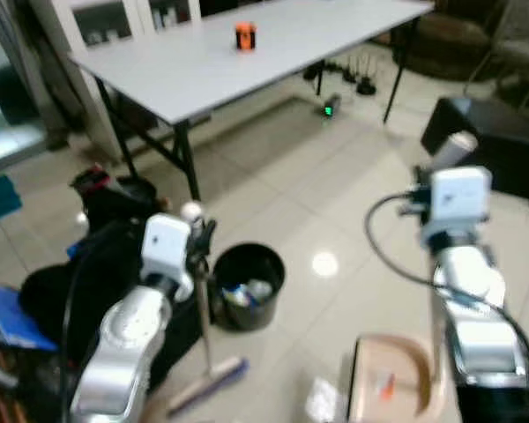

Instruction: Sweep floor

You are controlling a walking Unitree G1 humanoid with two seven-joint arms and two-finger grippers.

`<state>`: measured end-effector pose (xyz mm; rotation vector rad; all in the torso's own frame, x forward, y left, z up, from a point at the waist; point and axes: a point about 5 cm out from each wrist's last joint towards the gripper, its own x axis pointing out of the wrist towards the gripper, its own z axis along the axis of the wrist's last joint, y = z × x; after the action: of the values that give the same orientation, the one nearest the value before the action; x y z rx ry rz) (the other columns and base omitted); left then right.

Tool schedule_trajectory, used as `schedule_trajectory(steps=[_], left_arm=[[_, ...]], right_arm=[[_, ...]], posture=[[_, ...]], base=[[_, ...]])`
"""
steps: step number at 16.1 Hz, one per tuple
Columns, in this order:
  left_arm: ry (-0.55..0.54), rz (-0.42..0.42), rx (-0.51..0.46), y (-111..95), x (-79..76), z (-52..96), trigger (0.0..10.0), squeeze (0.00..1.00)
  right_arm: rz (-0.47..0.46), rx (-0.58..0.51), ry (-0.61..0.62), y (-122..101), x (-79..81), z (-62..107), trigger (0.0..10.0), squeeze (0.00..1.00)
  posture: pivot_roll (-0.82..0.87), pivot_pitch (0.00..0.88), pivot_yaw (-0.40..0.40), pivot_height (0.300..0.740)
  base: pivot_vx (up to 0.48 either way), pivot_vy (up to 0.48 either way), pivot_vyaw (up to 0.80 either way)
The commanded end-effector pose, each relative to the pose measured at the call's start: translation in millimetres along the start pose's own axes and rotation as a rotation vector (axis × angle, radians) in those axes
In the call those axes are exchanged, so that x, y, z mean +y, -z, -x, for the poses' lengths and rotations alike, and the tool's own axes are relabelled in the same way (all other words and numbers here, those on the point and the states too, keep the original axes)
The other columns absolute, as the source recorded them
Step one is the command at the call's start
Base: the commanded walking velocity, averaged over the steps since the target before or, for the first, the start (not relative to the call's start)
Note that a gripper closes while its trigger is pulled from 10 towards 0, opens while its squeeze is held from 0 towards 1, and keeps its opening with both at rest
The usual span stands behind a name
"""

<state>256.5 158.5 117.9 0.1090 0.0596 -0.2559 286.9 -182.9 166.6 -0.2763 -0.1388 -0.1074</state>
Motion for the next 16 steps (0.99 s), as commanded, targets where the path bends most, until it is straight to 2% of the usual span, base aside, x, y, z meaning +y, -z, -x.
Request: schedule_trajectory(steps=[1, 3, 8, 11, 13, 16], left_arm=[[0.014, -0.012, -0.032, -7.0, -1.9, -0.8, 10.0, 0.0], [0.023, -0.011, -0.03, -5.8, -3.1, -0.3, 10.0, 0.0], [0.028, -0.013, -0.03, -5.9, -2.5, -0.9, 10.0, 0.0], [0.007, 0.018, -0.033, -8.9, 2.3, -5.1, 10.0, 0.0], [-0.002, 0.02, -0.032, -9.7, 4.3, -5.8, 10.0, 0.0], [-0.001, 0.015, -0.034, -10.3, 5.7, -6.3, 10.0, 0.0]], right_arm=[[-0.012, -0.04, 0.029, -12.2, -6.9, 2.3, 10.0, 0.0], [-0.068, 0.001, 0.03, -10.2, -3.9, 8.6, 10.0, 0.0], [-0.114, 0.038, 0.045, -9.7, -2.0, 15.3, 10.0, 0.0], [-0.141, 0.049, 0.057, -12.1, -1.5, 18.2, 10.0, 0.0], [-0.155, 0.053, 0.062, -13.1, -1.0, 19.3, 10.0, 0.0], [-0.17, 0.069, 0.075, -13.1, -0.8, 21.1, 10.0, 0.0]], posture=[[0.02, 0.0, 0.023, 0.74], [0.01, 0.0, 0.024, 0.74], [0.01, 0.0, 0.027, 0.74], [0.01, 0.0, 0.031, 0.74], [0.01, 0.0, 0.032, 0.74], [0.01, 0.0, 0.033, 0.74]], base=[[0.0, -0.375, 0.0], [0.0, -0.375, -0.27], [0.0, -0.365, -0.8], [0.0, 0.0, -0.8], [0.0, 0.469, -0.8], [0.0, 0.469, 0.0]])
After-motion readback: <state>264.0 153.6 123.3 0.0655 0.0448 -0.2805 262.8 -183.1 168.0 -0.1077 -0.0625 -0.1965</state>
